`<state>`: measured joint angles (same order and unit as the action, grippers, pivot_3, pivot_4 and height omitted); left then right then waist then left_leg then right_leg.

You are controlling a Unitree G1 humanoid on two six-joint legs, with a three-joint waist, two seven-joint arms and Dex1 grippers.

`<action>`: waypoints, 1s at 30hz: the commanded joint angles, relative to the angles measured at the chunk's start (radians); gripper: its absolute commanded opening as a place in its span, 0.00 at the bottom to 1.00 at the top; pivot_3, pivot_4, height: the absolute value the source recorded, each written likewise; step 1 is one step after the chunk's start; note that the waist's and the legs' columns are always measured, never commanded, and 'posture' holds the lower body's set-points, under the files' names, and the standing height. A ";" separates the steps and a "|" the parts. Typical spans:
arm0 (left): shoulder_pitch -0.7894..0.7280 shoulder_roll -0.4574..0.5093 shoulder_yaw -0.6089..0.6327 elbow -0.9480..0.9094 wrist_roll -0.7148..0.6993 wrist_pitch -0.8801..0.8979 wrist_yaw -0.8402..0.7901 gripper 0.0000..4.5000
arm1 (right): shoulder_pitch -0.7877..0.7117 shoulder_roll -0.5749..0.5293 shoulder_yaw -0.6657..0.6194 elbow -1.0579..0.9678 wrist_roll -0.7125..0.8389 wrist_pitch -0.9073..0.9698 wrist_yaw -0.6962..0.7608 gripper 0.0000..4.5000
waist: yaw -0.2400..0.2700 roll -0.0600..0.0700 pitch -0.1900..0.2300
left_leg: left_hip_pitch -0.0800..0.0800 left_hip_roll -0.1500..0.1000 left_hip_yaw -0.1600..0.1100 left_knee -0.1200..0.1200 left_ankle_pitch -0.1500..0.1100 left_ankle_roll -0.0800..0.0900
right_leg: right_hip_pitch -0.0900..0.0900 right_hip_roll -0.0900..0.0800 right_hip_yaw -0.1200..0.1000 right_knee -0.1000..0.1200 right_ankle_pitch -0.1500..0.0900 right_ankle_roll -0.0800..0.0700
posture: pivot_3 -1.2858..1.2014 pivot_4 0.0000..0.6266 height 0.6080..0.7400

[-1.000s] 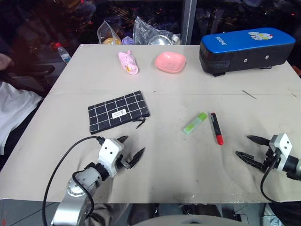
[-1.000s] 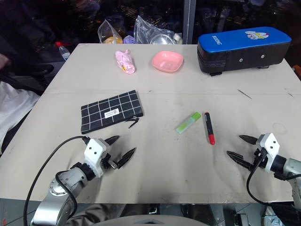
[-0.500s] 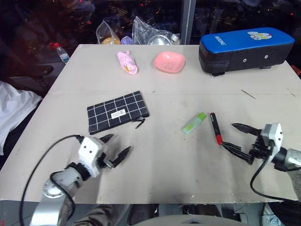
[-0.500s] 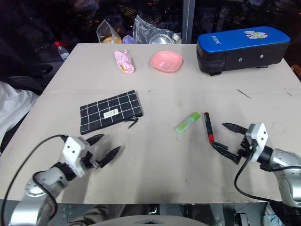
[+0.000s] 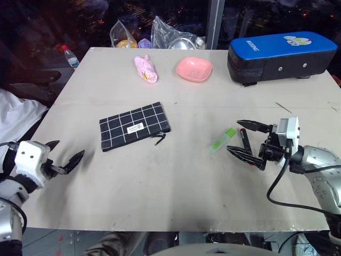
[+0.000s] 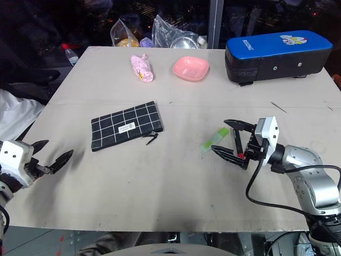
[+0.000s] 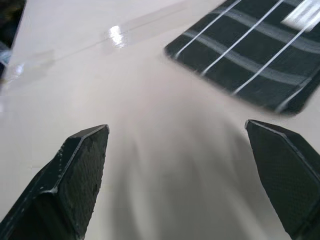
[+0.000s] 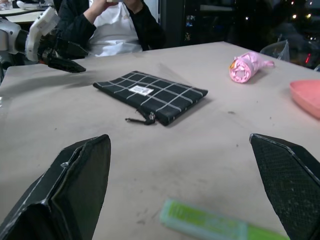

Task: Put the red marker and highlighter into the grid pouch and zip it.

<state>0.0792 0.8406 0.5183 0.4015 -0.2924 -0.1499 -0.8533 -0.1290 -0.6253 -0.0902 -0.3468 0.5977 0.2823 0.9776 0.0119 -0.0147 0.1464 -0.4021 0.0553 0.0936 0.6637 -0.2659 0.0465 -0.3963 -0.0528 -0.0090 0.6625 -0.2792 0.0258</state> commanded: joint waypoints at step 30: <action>-0.467 0.082 -0.551 0.359 0.777 -1.101 0.412 0.99 | 0.099 -0.006 -0.046 -0.035 -0.033 -0.014 -0.064 1.00 | -0.017 0.000 -0.001 | 0.000 0.000 0.011 -0.008 0.002 -0.002 | 0.000 -0.002 -0.020 0.001 0.002 0.004 | 0.52 0.24 0.98</action>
<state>-0.3964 0.9259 -0.0181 0.7916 0.4520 -1.2425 -0.4810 -0.0349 -0.6198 -0.0992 -0.3396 0.5564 0.2703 0.9207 -0.0047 -0.0143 0.1459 -0.4023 0.0556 0.1043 0.6559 -0.2634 0.0449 -0.3962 -0.0544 -0.0284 0.6634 -0.2771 0.0303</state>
